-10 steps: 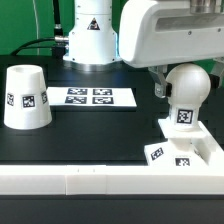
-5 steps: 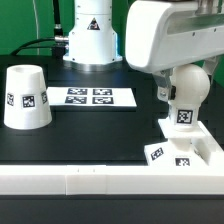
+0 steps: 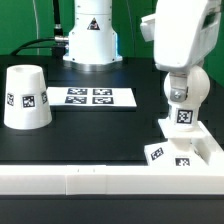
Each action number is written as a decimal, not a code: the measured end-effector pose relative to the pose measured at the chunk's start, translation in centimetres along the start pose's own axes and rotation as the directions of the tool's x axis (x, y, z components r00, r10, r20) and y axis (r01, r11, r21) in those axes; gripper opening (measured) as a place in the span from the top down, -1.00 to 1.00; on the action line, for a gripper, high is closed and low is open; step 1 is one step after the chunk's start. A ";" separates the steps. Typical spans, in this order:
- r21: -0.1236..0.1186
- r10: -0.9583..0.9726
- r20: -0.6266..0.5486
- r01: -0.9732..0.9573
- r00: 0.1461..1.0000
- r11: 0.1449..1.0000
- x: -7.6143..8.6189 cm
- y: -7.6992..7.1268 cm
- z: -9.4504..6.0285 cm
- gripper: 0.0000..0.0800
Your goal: Assemble lamp
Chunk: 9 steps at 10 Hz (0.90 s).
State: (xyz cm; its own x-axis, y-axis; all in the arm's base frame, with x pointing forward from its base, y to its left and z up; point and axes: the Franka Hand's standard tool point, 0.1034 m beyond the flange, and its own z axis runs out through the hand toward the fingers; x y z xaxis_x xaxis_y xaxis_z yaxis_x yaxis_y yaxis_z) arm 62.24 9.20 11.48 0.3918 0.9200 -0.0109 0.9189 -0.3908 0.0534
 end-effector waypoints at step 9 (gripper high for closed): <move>0.014 -0.565 0.034 0.565 0.824 0.825 0.1 0.2 0.1 -0.75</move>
Offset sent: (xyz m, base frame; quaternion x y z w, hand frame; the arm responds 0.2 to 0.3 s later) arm 0.0115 0.0047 0.0045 0.0254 -0.0143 -0.1657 0.9857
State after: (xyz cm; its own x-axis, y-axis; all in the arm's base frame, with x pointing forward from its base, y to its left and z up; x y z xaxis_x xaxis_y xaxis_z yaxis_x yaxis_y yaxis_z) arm 62.47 9.22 11.41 -0.1949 0.9781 -0.0734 0.9801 0.1971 0.0240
